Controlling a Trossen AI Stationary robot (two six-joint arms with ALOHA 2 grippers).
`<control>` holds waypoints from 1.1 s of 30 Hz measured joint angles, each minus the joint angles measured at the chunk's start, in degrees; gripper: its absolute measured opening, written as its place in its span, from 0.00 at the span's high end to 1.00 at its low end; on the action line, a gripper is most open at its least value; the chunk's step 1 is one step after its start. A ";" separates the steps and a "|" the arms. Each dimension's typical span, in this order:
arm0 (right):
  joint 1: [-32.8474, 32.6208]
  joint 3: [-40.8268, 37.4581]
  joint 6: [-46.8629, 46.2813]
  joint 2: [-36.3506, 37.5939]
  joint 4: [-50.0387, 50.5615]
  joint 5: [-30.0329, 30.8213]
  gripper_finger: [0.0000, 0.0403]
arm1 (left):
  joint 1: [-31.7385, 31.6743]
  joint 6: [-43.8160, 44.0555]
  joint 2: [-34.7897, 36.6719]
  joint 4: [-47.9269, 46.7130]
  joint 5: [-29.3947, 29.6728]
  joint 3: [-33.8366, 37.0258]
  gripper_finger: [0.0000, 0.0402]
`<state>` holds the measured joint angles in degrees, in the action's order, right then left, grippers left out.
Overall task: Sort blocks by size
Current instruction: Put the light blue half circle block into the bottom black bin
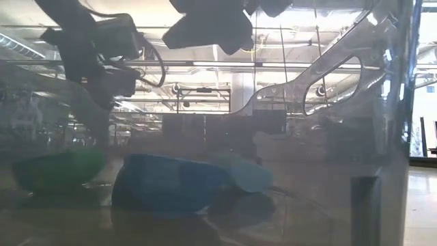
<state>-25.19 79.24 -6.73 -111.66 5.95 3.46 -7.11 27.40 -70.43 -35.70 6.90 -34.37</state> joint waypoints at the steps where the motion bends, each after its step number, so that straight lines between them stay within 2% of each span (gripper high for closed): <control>1: 0.00 0.00 -0.29 0.00 0.42 -0.02 0.47 | 0.00 0.86 0.00 -2.67 -0.36 -0.57 0.59; 5: 0.00 0.00 -1.03 0.00 2.54 -0.02 0.47 | 0.11 4.12 0.00 -10.95 -0.53 -1.73 0.59; 8: 0.00 0.00 -1.18 -0.02 3.40 -0.02 0.47 | 0.12 5.40 0.00 -13.25 -0.55 -1.73 0.59; 21: -0.02 0.00 -1.73 -0.03 3.79 -0.20 0.47 | 2.49 9.26 -0.07 -12.16 -0.41 -1.73 0.59; 25: -0.02 0.00 -2.59 -0.04 3.79 -0.22 0.47 | 2.49 9.43 -0.07 -11.98 1.51 -1.73 0.59; 33: -0.02 -0.02 -3.12 -0.04 4.13 -0.33 0.47 | 1.46 9.41 -4.02 -10.62 2.29 -1.71 0.59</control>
<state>-25.21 79.22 -9.85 -111.70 10.08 3.14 -5.65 36.82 -74.46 -46.32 9.19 -36.07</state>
